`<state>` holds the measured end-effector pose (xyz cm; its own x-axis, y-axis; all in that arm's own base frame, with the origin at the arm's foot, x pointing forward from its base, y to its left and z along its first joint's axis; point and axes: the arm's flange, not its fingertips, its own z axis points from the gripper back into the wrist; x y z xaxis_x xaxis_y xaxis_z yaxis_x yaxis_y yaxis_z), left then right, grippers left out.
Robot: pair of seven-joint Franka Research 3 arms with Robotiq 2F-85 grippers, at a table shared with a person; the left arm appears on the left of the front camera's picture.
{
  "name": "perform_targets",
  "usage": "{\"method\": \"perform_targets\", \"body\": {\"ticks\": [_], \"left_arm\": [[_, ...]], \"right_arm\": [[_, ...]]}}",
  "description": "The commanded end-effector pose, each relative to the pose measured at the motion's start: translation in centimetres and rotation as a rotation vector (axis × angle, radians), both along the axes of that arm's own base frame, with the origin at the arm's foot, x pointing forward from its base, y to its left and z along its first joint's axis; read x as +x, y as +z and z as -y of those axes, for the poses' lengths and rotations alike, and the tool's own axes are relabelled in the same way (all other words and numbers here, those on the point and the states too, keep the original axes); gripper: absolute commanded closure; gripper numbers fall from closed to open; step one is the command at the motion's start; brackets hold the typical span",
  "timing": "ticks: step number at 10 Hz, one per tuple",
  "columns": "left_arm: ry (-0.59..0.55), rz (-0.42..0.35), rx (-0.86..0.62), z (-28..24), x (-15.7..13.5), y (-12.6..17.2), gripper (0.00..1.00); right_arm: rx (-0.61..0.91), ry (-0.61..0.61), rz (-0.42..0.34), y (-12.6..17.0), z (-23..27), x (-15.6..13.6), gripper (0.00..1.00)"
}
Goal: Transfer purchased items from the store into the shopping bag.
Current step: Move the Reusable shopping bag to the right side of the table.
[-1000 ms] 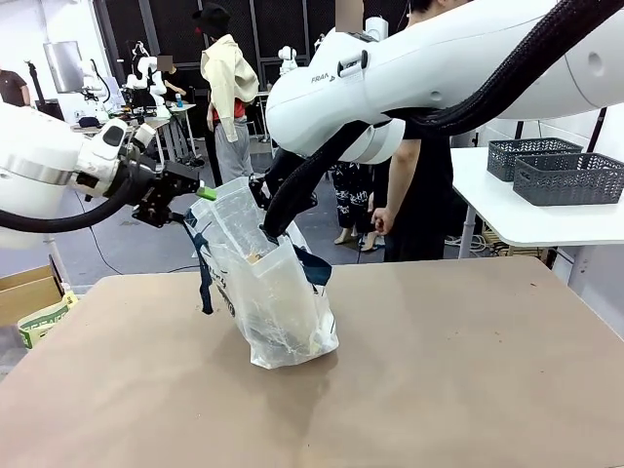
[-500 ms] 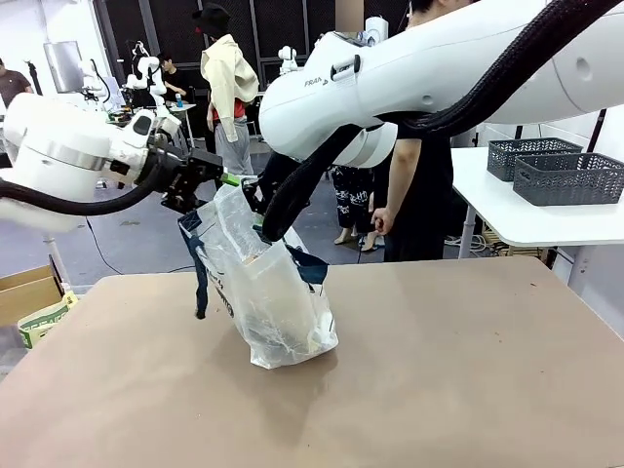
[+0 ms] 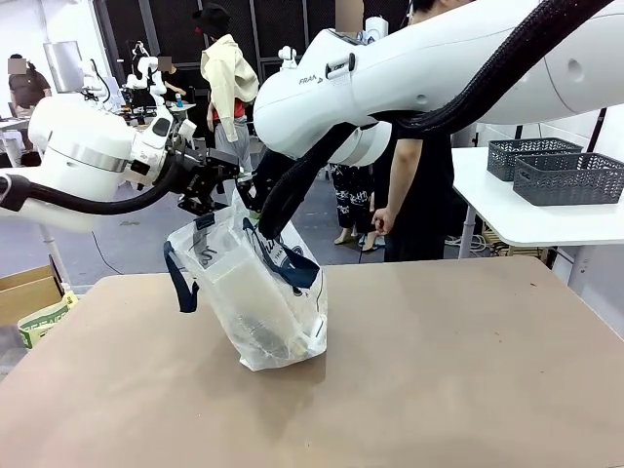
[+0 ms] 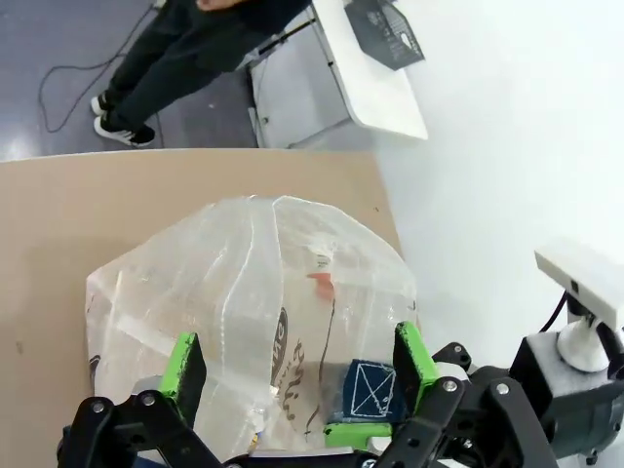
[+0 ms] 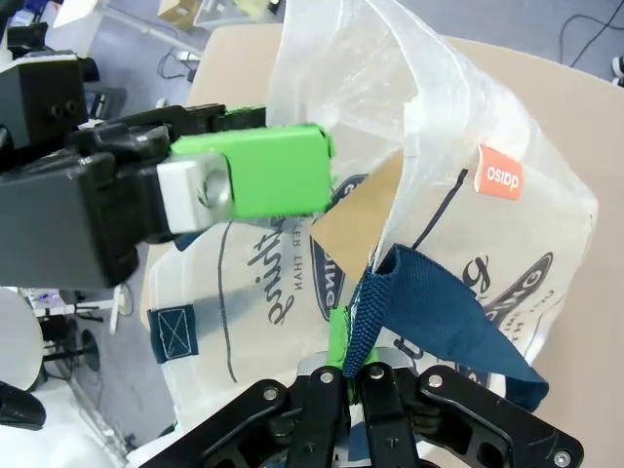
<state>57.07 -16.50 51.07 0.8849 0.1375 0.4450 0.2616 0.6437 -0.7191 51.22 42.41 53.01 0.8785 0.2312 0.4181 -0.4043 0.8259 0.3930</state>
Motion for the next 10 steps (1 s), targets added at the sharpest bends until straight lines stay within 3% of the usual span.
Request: {"method": "perform_targets", "body": {"ticks": [1, 3, 7, 10], "left_arm": [[0.108, 0.001, 0.044, -0.9, -1.1, 1.4, 0.00], [0.235, -0.006, 0.105, -2.8, -3.0, 2.4, 0.00], [0.266, -0.137, 0.133, -4.0, -4.7, 1.6, 0.00], [0.269, -0.158, 0.146, -4.4, -4.8, 0.3, 0.00]], "right_arm": [[-0.001, 0.007, 0.015, 0.2, -0.2, 0.2, 1.00], [-0.015, 0.008, 0.005, 0.0, -0.1, 0.3, 1.00], [-0.026, 0.011, 0.000, 0.1, 0.1, 0.3, 1.00], [-0.022, 0.015, -0.006, 0.0, 0.2, 0.2, 1.00]]}}
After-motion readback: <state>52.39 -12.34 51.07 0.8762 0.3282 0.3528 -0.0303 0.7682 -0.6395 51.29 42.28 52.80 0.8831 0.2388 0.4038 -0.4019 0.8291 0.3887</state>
